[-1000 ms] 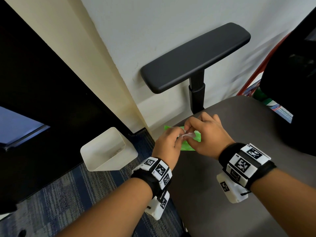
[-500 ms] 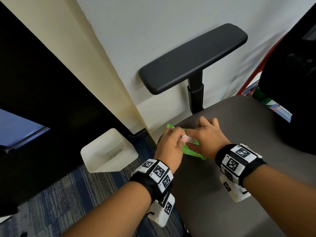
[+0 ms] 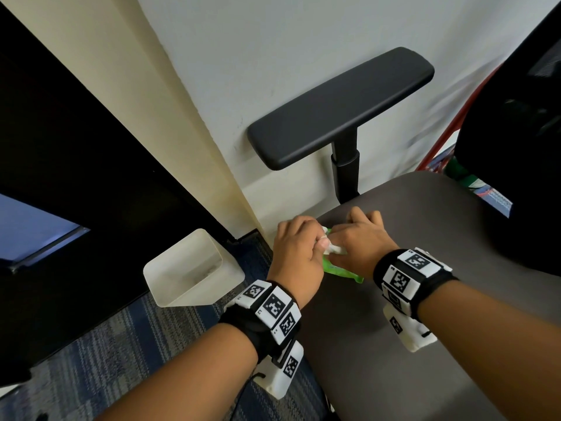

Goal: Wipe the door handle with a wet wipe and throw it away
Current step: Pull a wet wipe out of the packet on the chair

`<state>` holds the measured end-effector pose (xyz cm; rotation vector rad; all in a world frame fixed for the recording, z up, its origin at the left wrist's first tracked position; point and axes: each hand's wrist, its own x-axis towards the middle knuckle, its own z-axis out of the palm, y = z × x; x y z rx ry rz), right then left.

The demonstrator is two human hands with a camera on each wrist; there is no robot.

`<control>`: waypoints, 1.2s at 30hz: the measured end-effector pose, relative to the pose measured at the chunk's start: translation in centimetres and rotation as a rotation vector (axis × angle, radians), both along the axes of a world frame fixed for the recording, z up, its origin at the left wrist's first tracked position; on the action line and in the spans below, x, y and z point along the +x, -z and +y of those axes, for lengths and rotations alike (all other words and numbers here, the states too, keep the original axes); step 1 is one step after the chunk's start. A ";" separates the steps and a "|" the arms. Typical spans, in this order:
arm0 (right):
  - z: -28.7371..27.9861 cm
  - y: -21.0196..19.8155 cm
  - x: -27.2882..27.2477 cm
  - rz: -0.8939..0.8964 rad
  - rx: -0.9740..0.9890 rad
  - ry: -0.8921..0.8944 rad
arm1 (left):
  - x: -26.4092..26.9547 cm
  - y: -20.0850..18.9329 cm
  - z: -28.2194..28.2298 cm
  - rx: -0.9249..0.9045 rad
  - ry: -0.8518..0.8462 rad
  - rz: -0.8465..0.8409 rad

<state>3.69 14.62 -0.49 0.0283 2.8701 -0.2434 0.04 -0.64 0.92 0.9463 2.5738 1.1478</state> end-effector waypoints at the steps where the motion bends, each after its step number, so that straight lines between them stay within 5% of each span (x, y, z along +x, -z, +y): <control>1: -0.1 -0.1 0.0 -0.008 0.012 -0.001 | 0.1 -0.5 -0.1 0.016 -0.007 -0.028; 8: -0.5 0.0 0.4 0.051 -0.072 0.066 | -1.5 -4.4 0.5 0.176 -0.140 -0.120; 18: -1.7 -2.3 2.6 0.447 -0.131 0.267 | -1.3 -4.2 -3.1 0.211 -0.202 -0.177; 21: -3.1 -3.7 2.2 0.543 -0.124 0.157 | -1.2 -4.5 -4.1 0.240 -0.248 -0.171; 26: -4.6 -3.3 2.0 0.304 0.007 -0.130 | -0.9 -4.6 -6.0 0.239 -0.309 -0.141; 36: -3.6 1.6 5.4 -0.041 0.115 0.025 | 0.8 -4.0 -7.7 0.285 -0.304 -0.193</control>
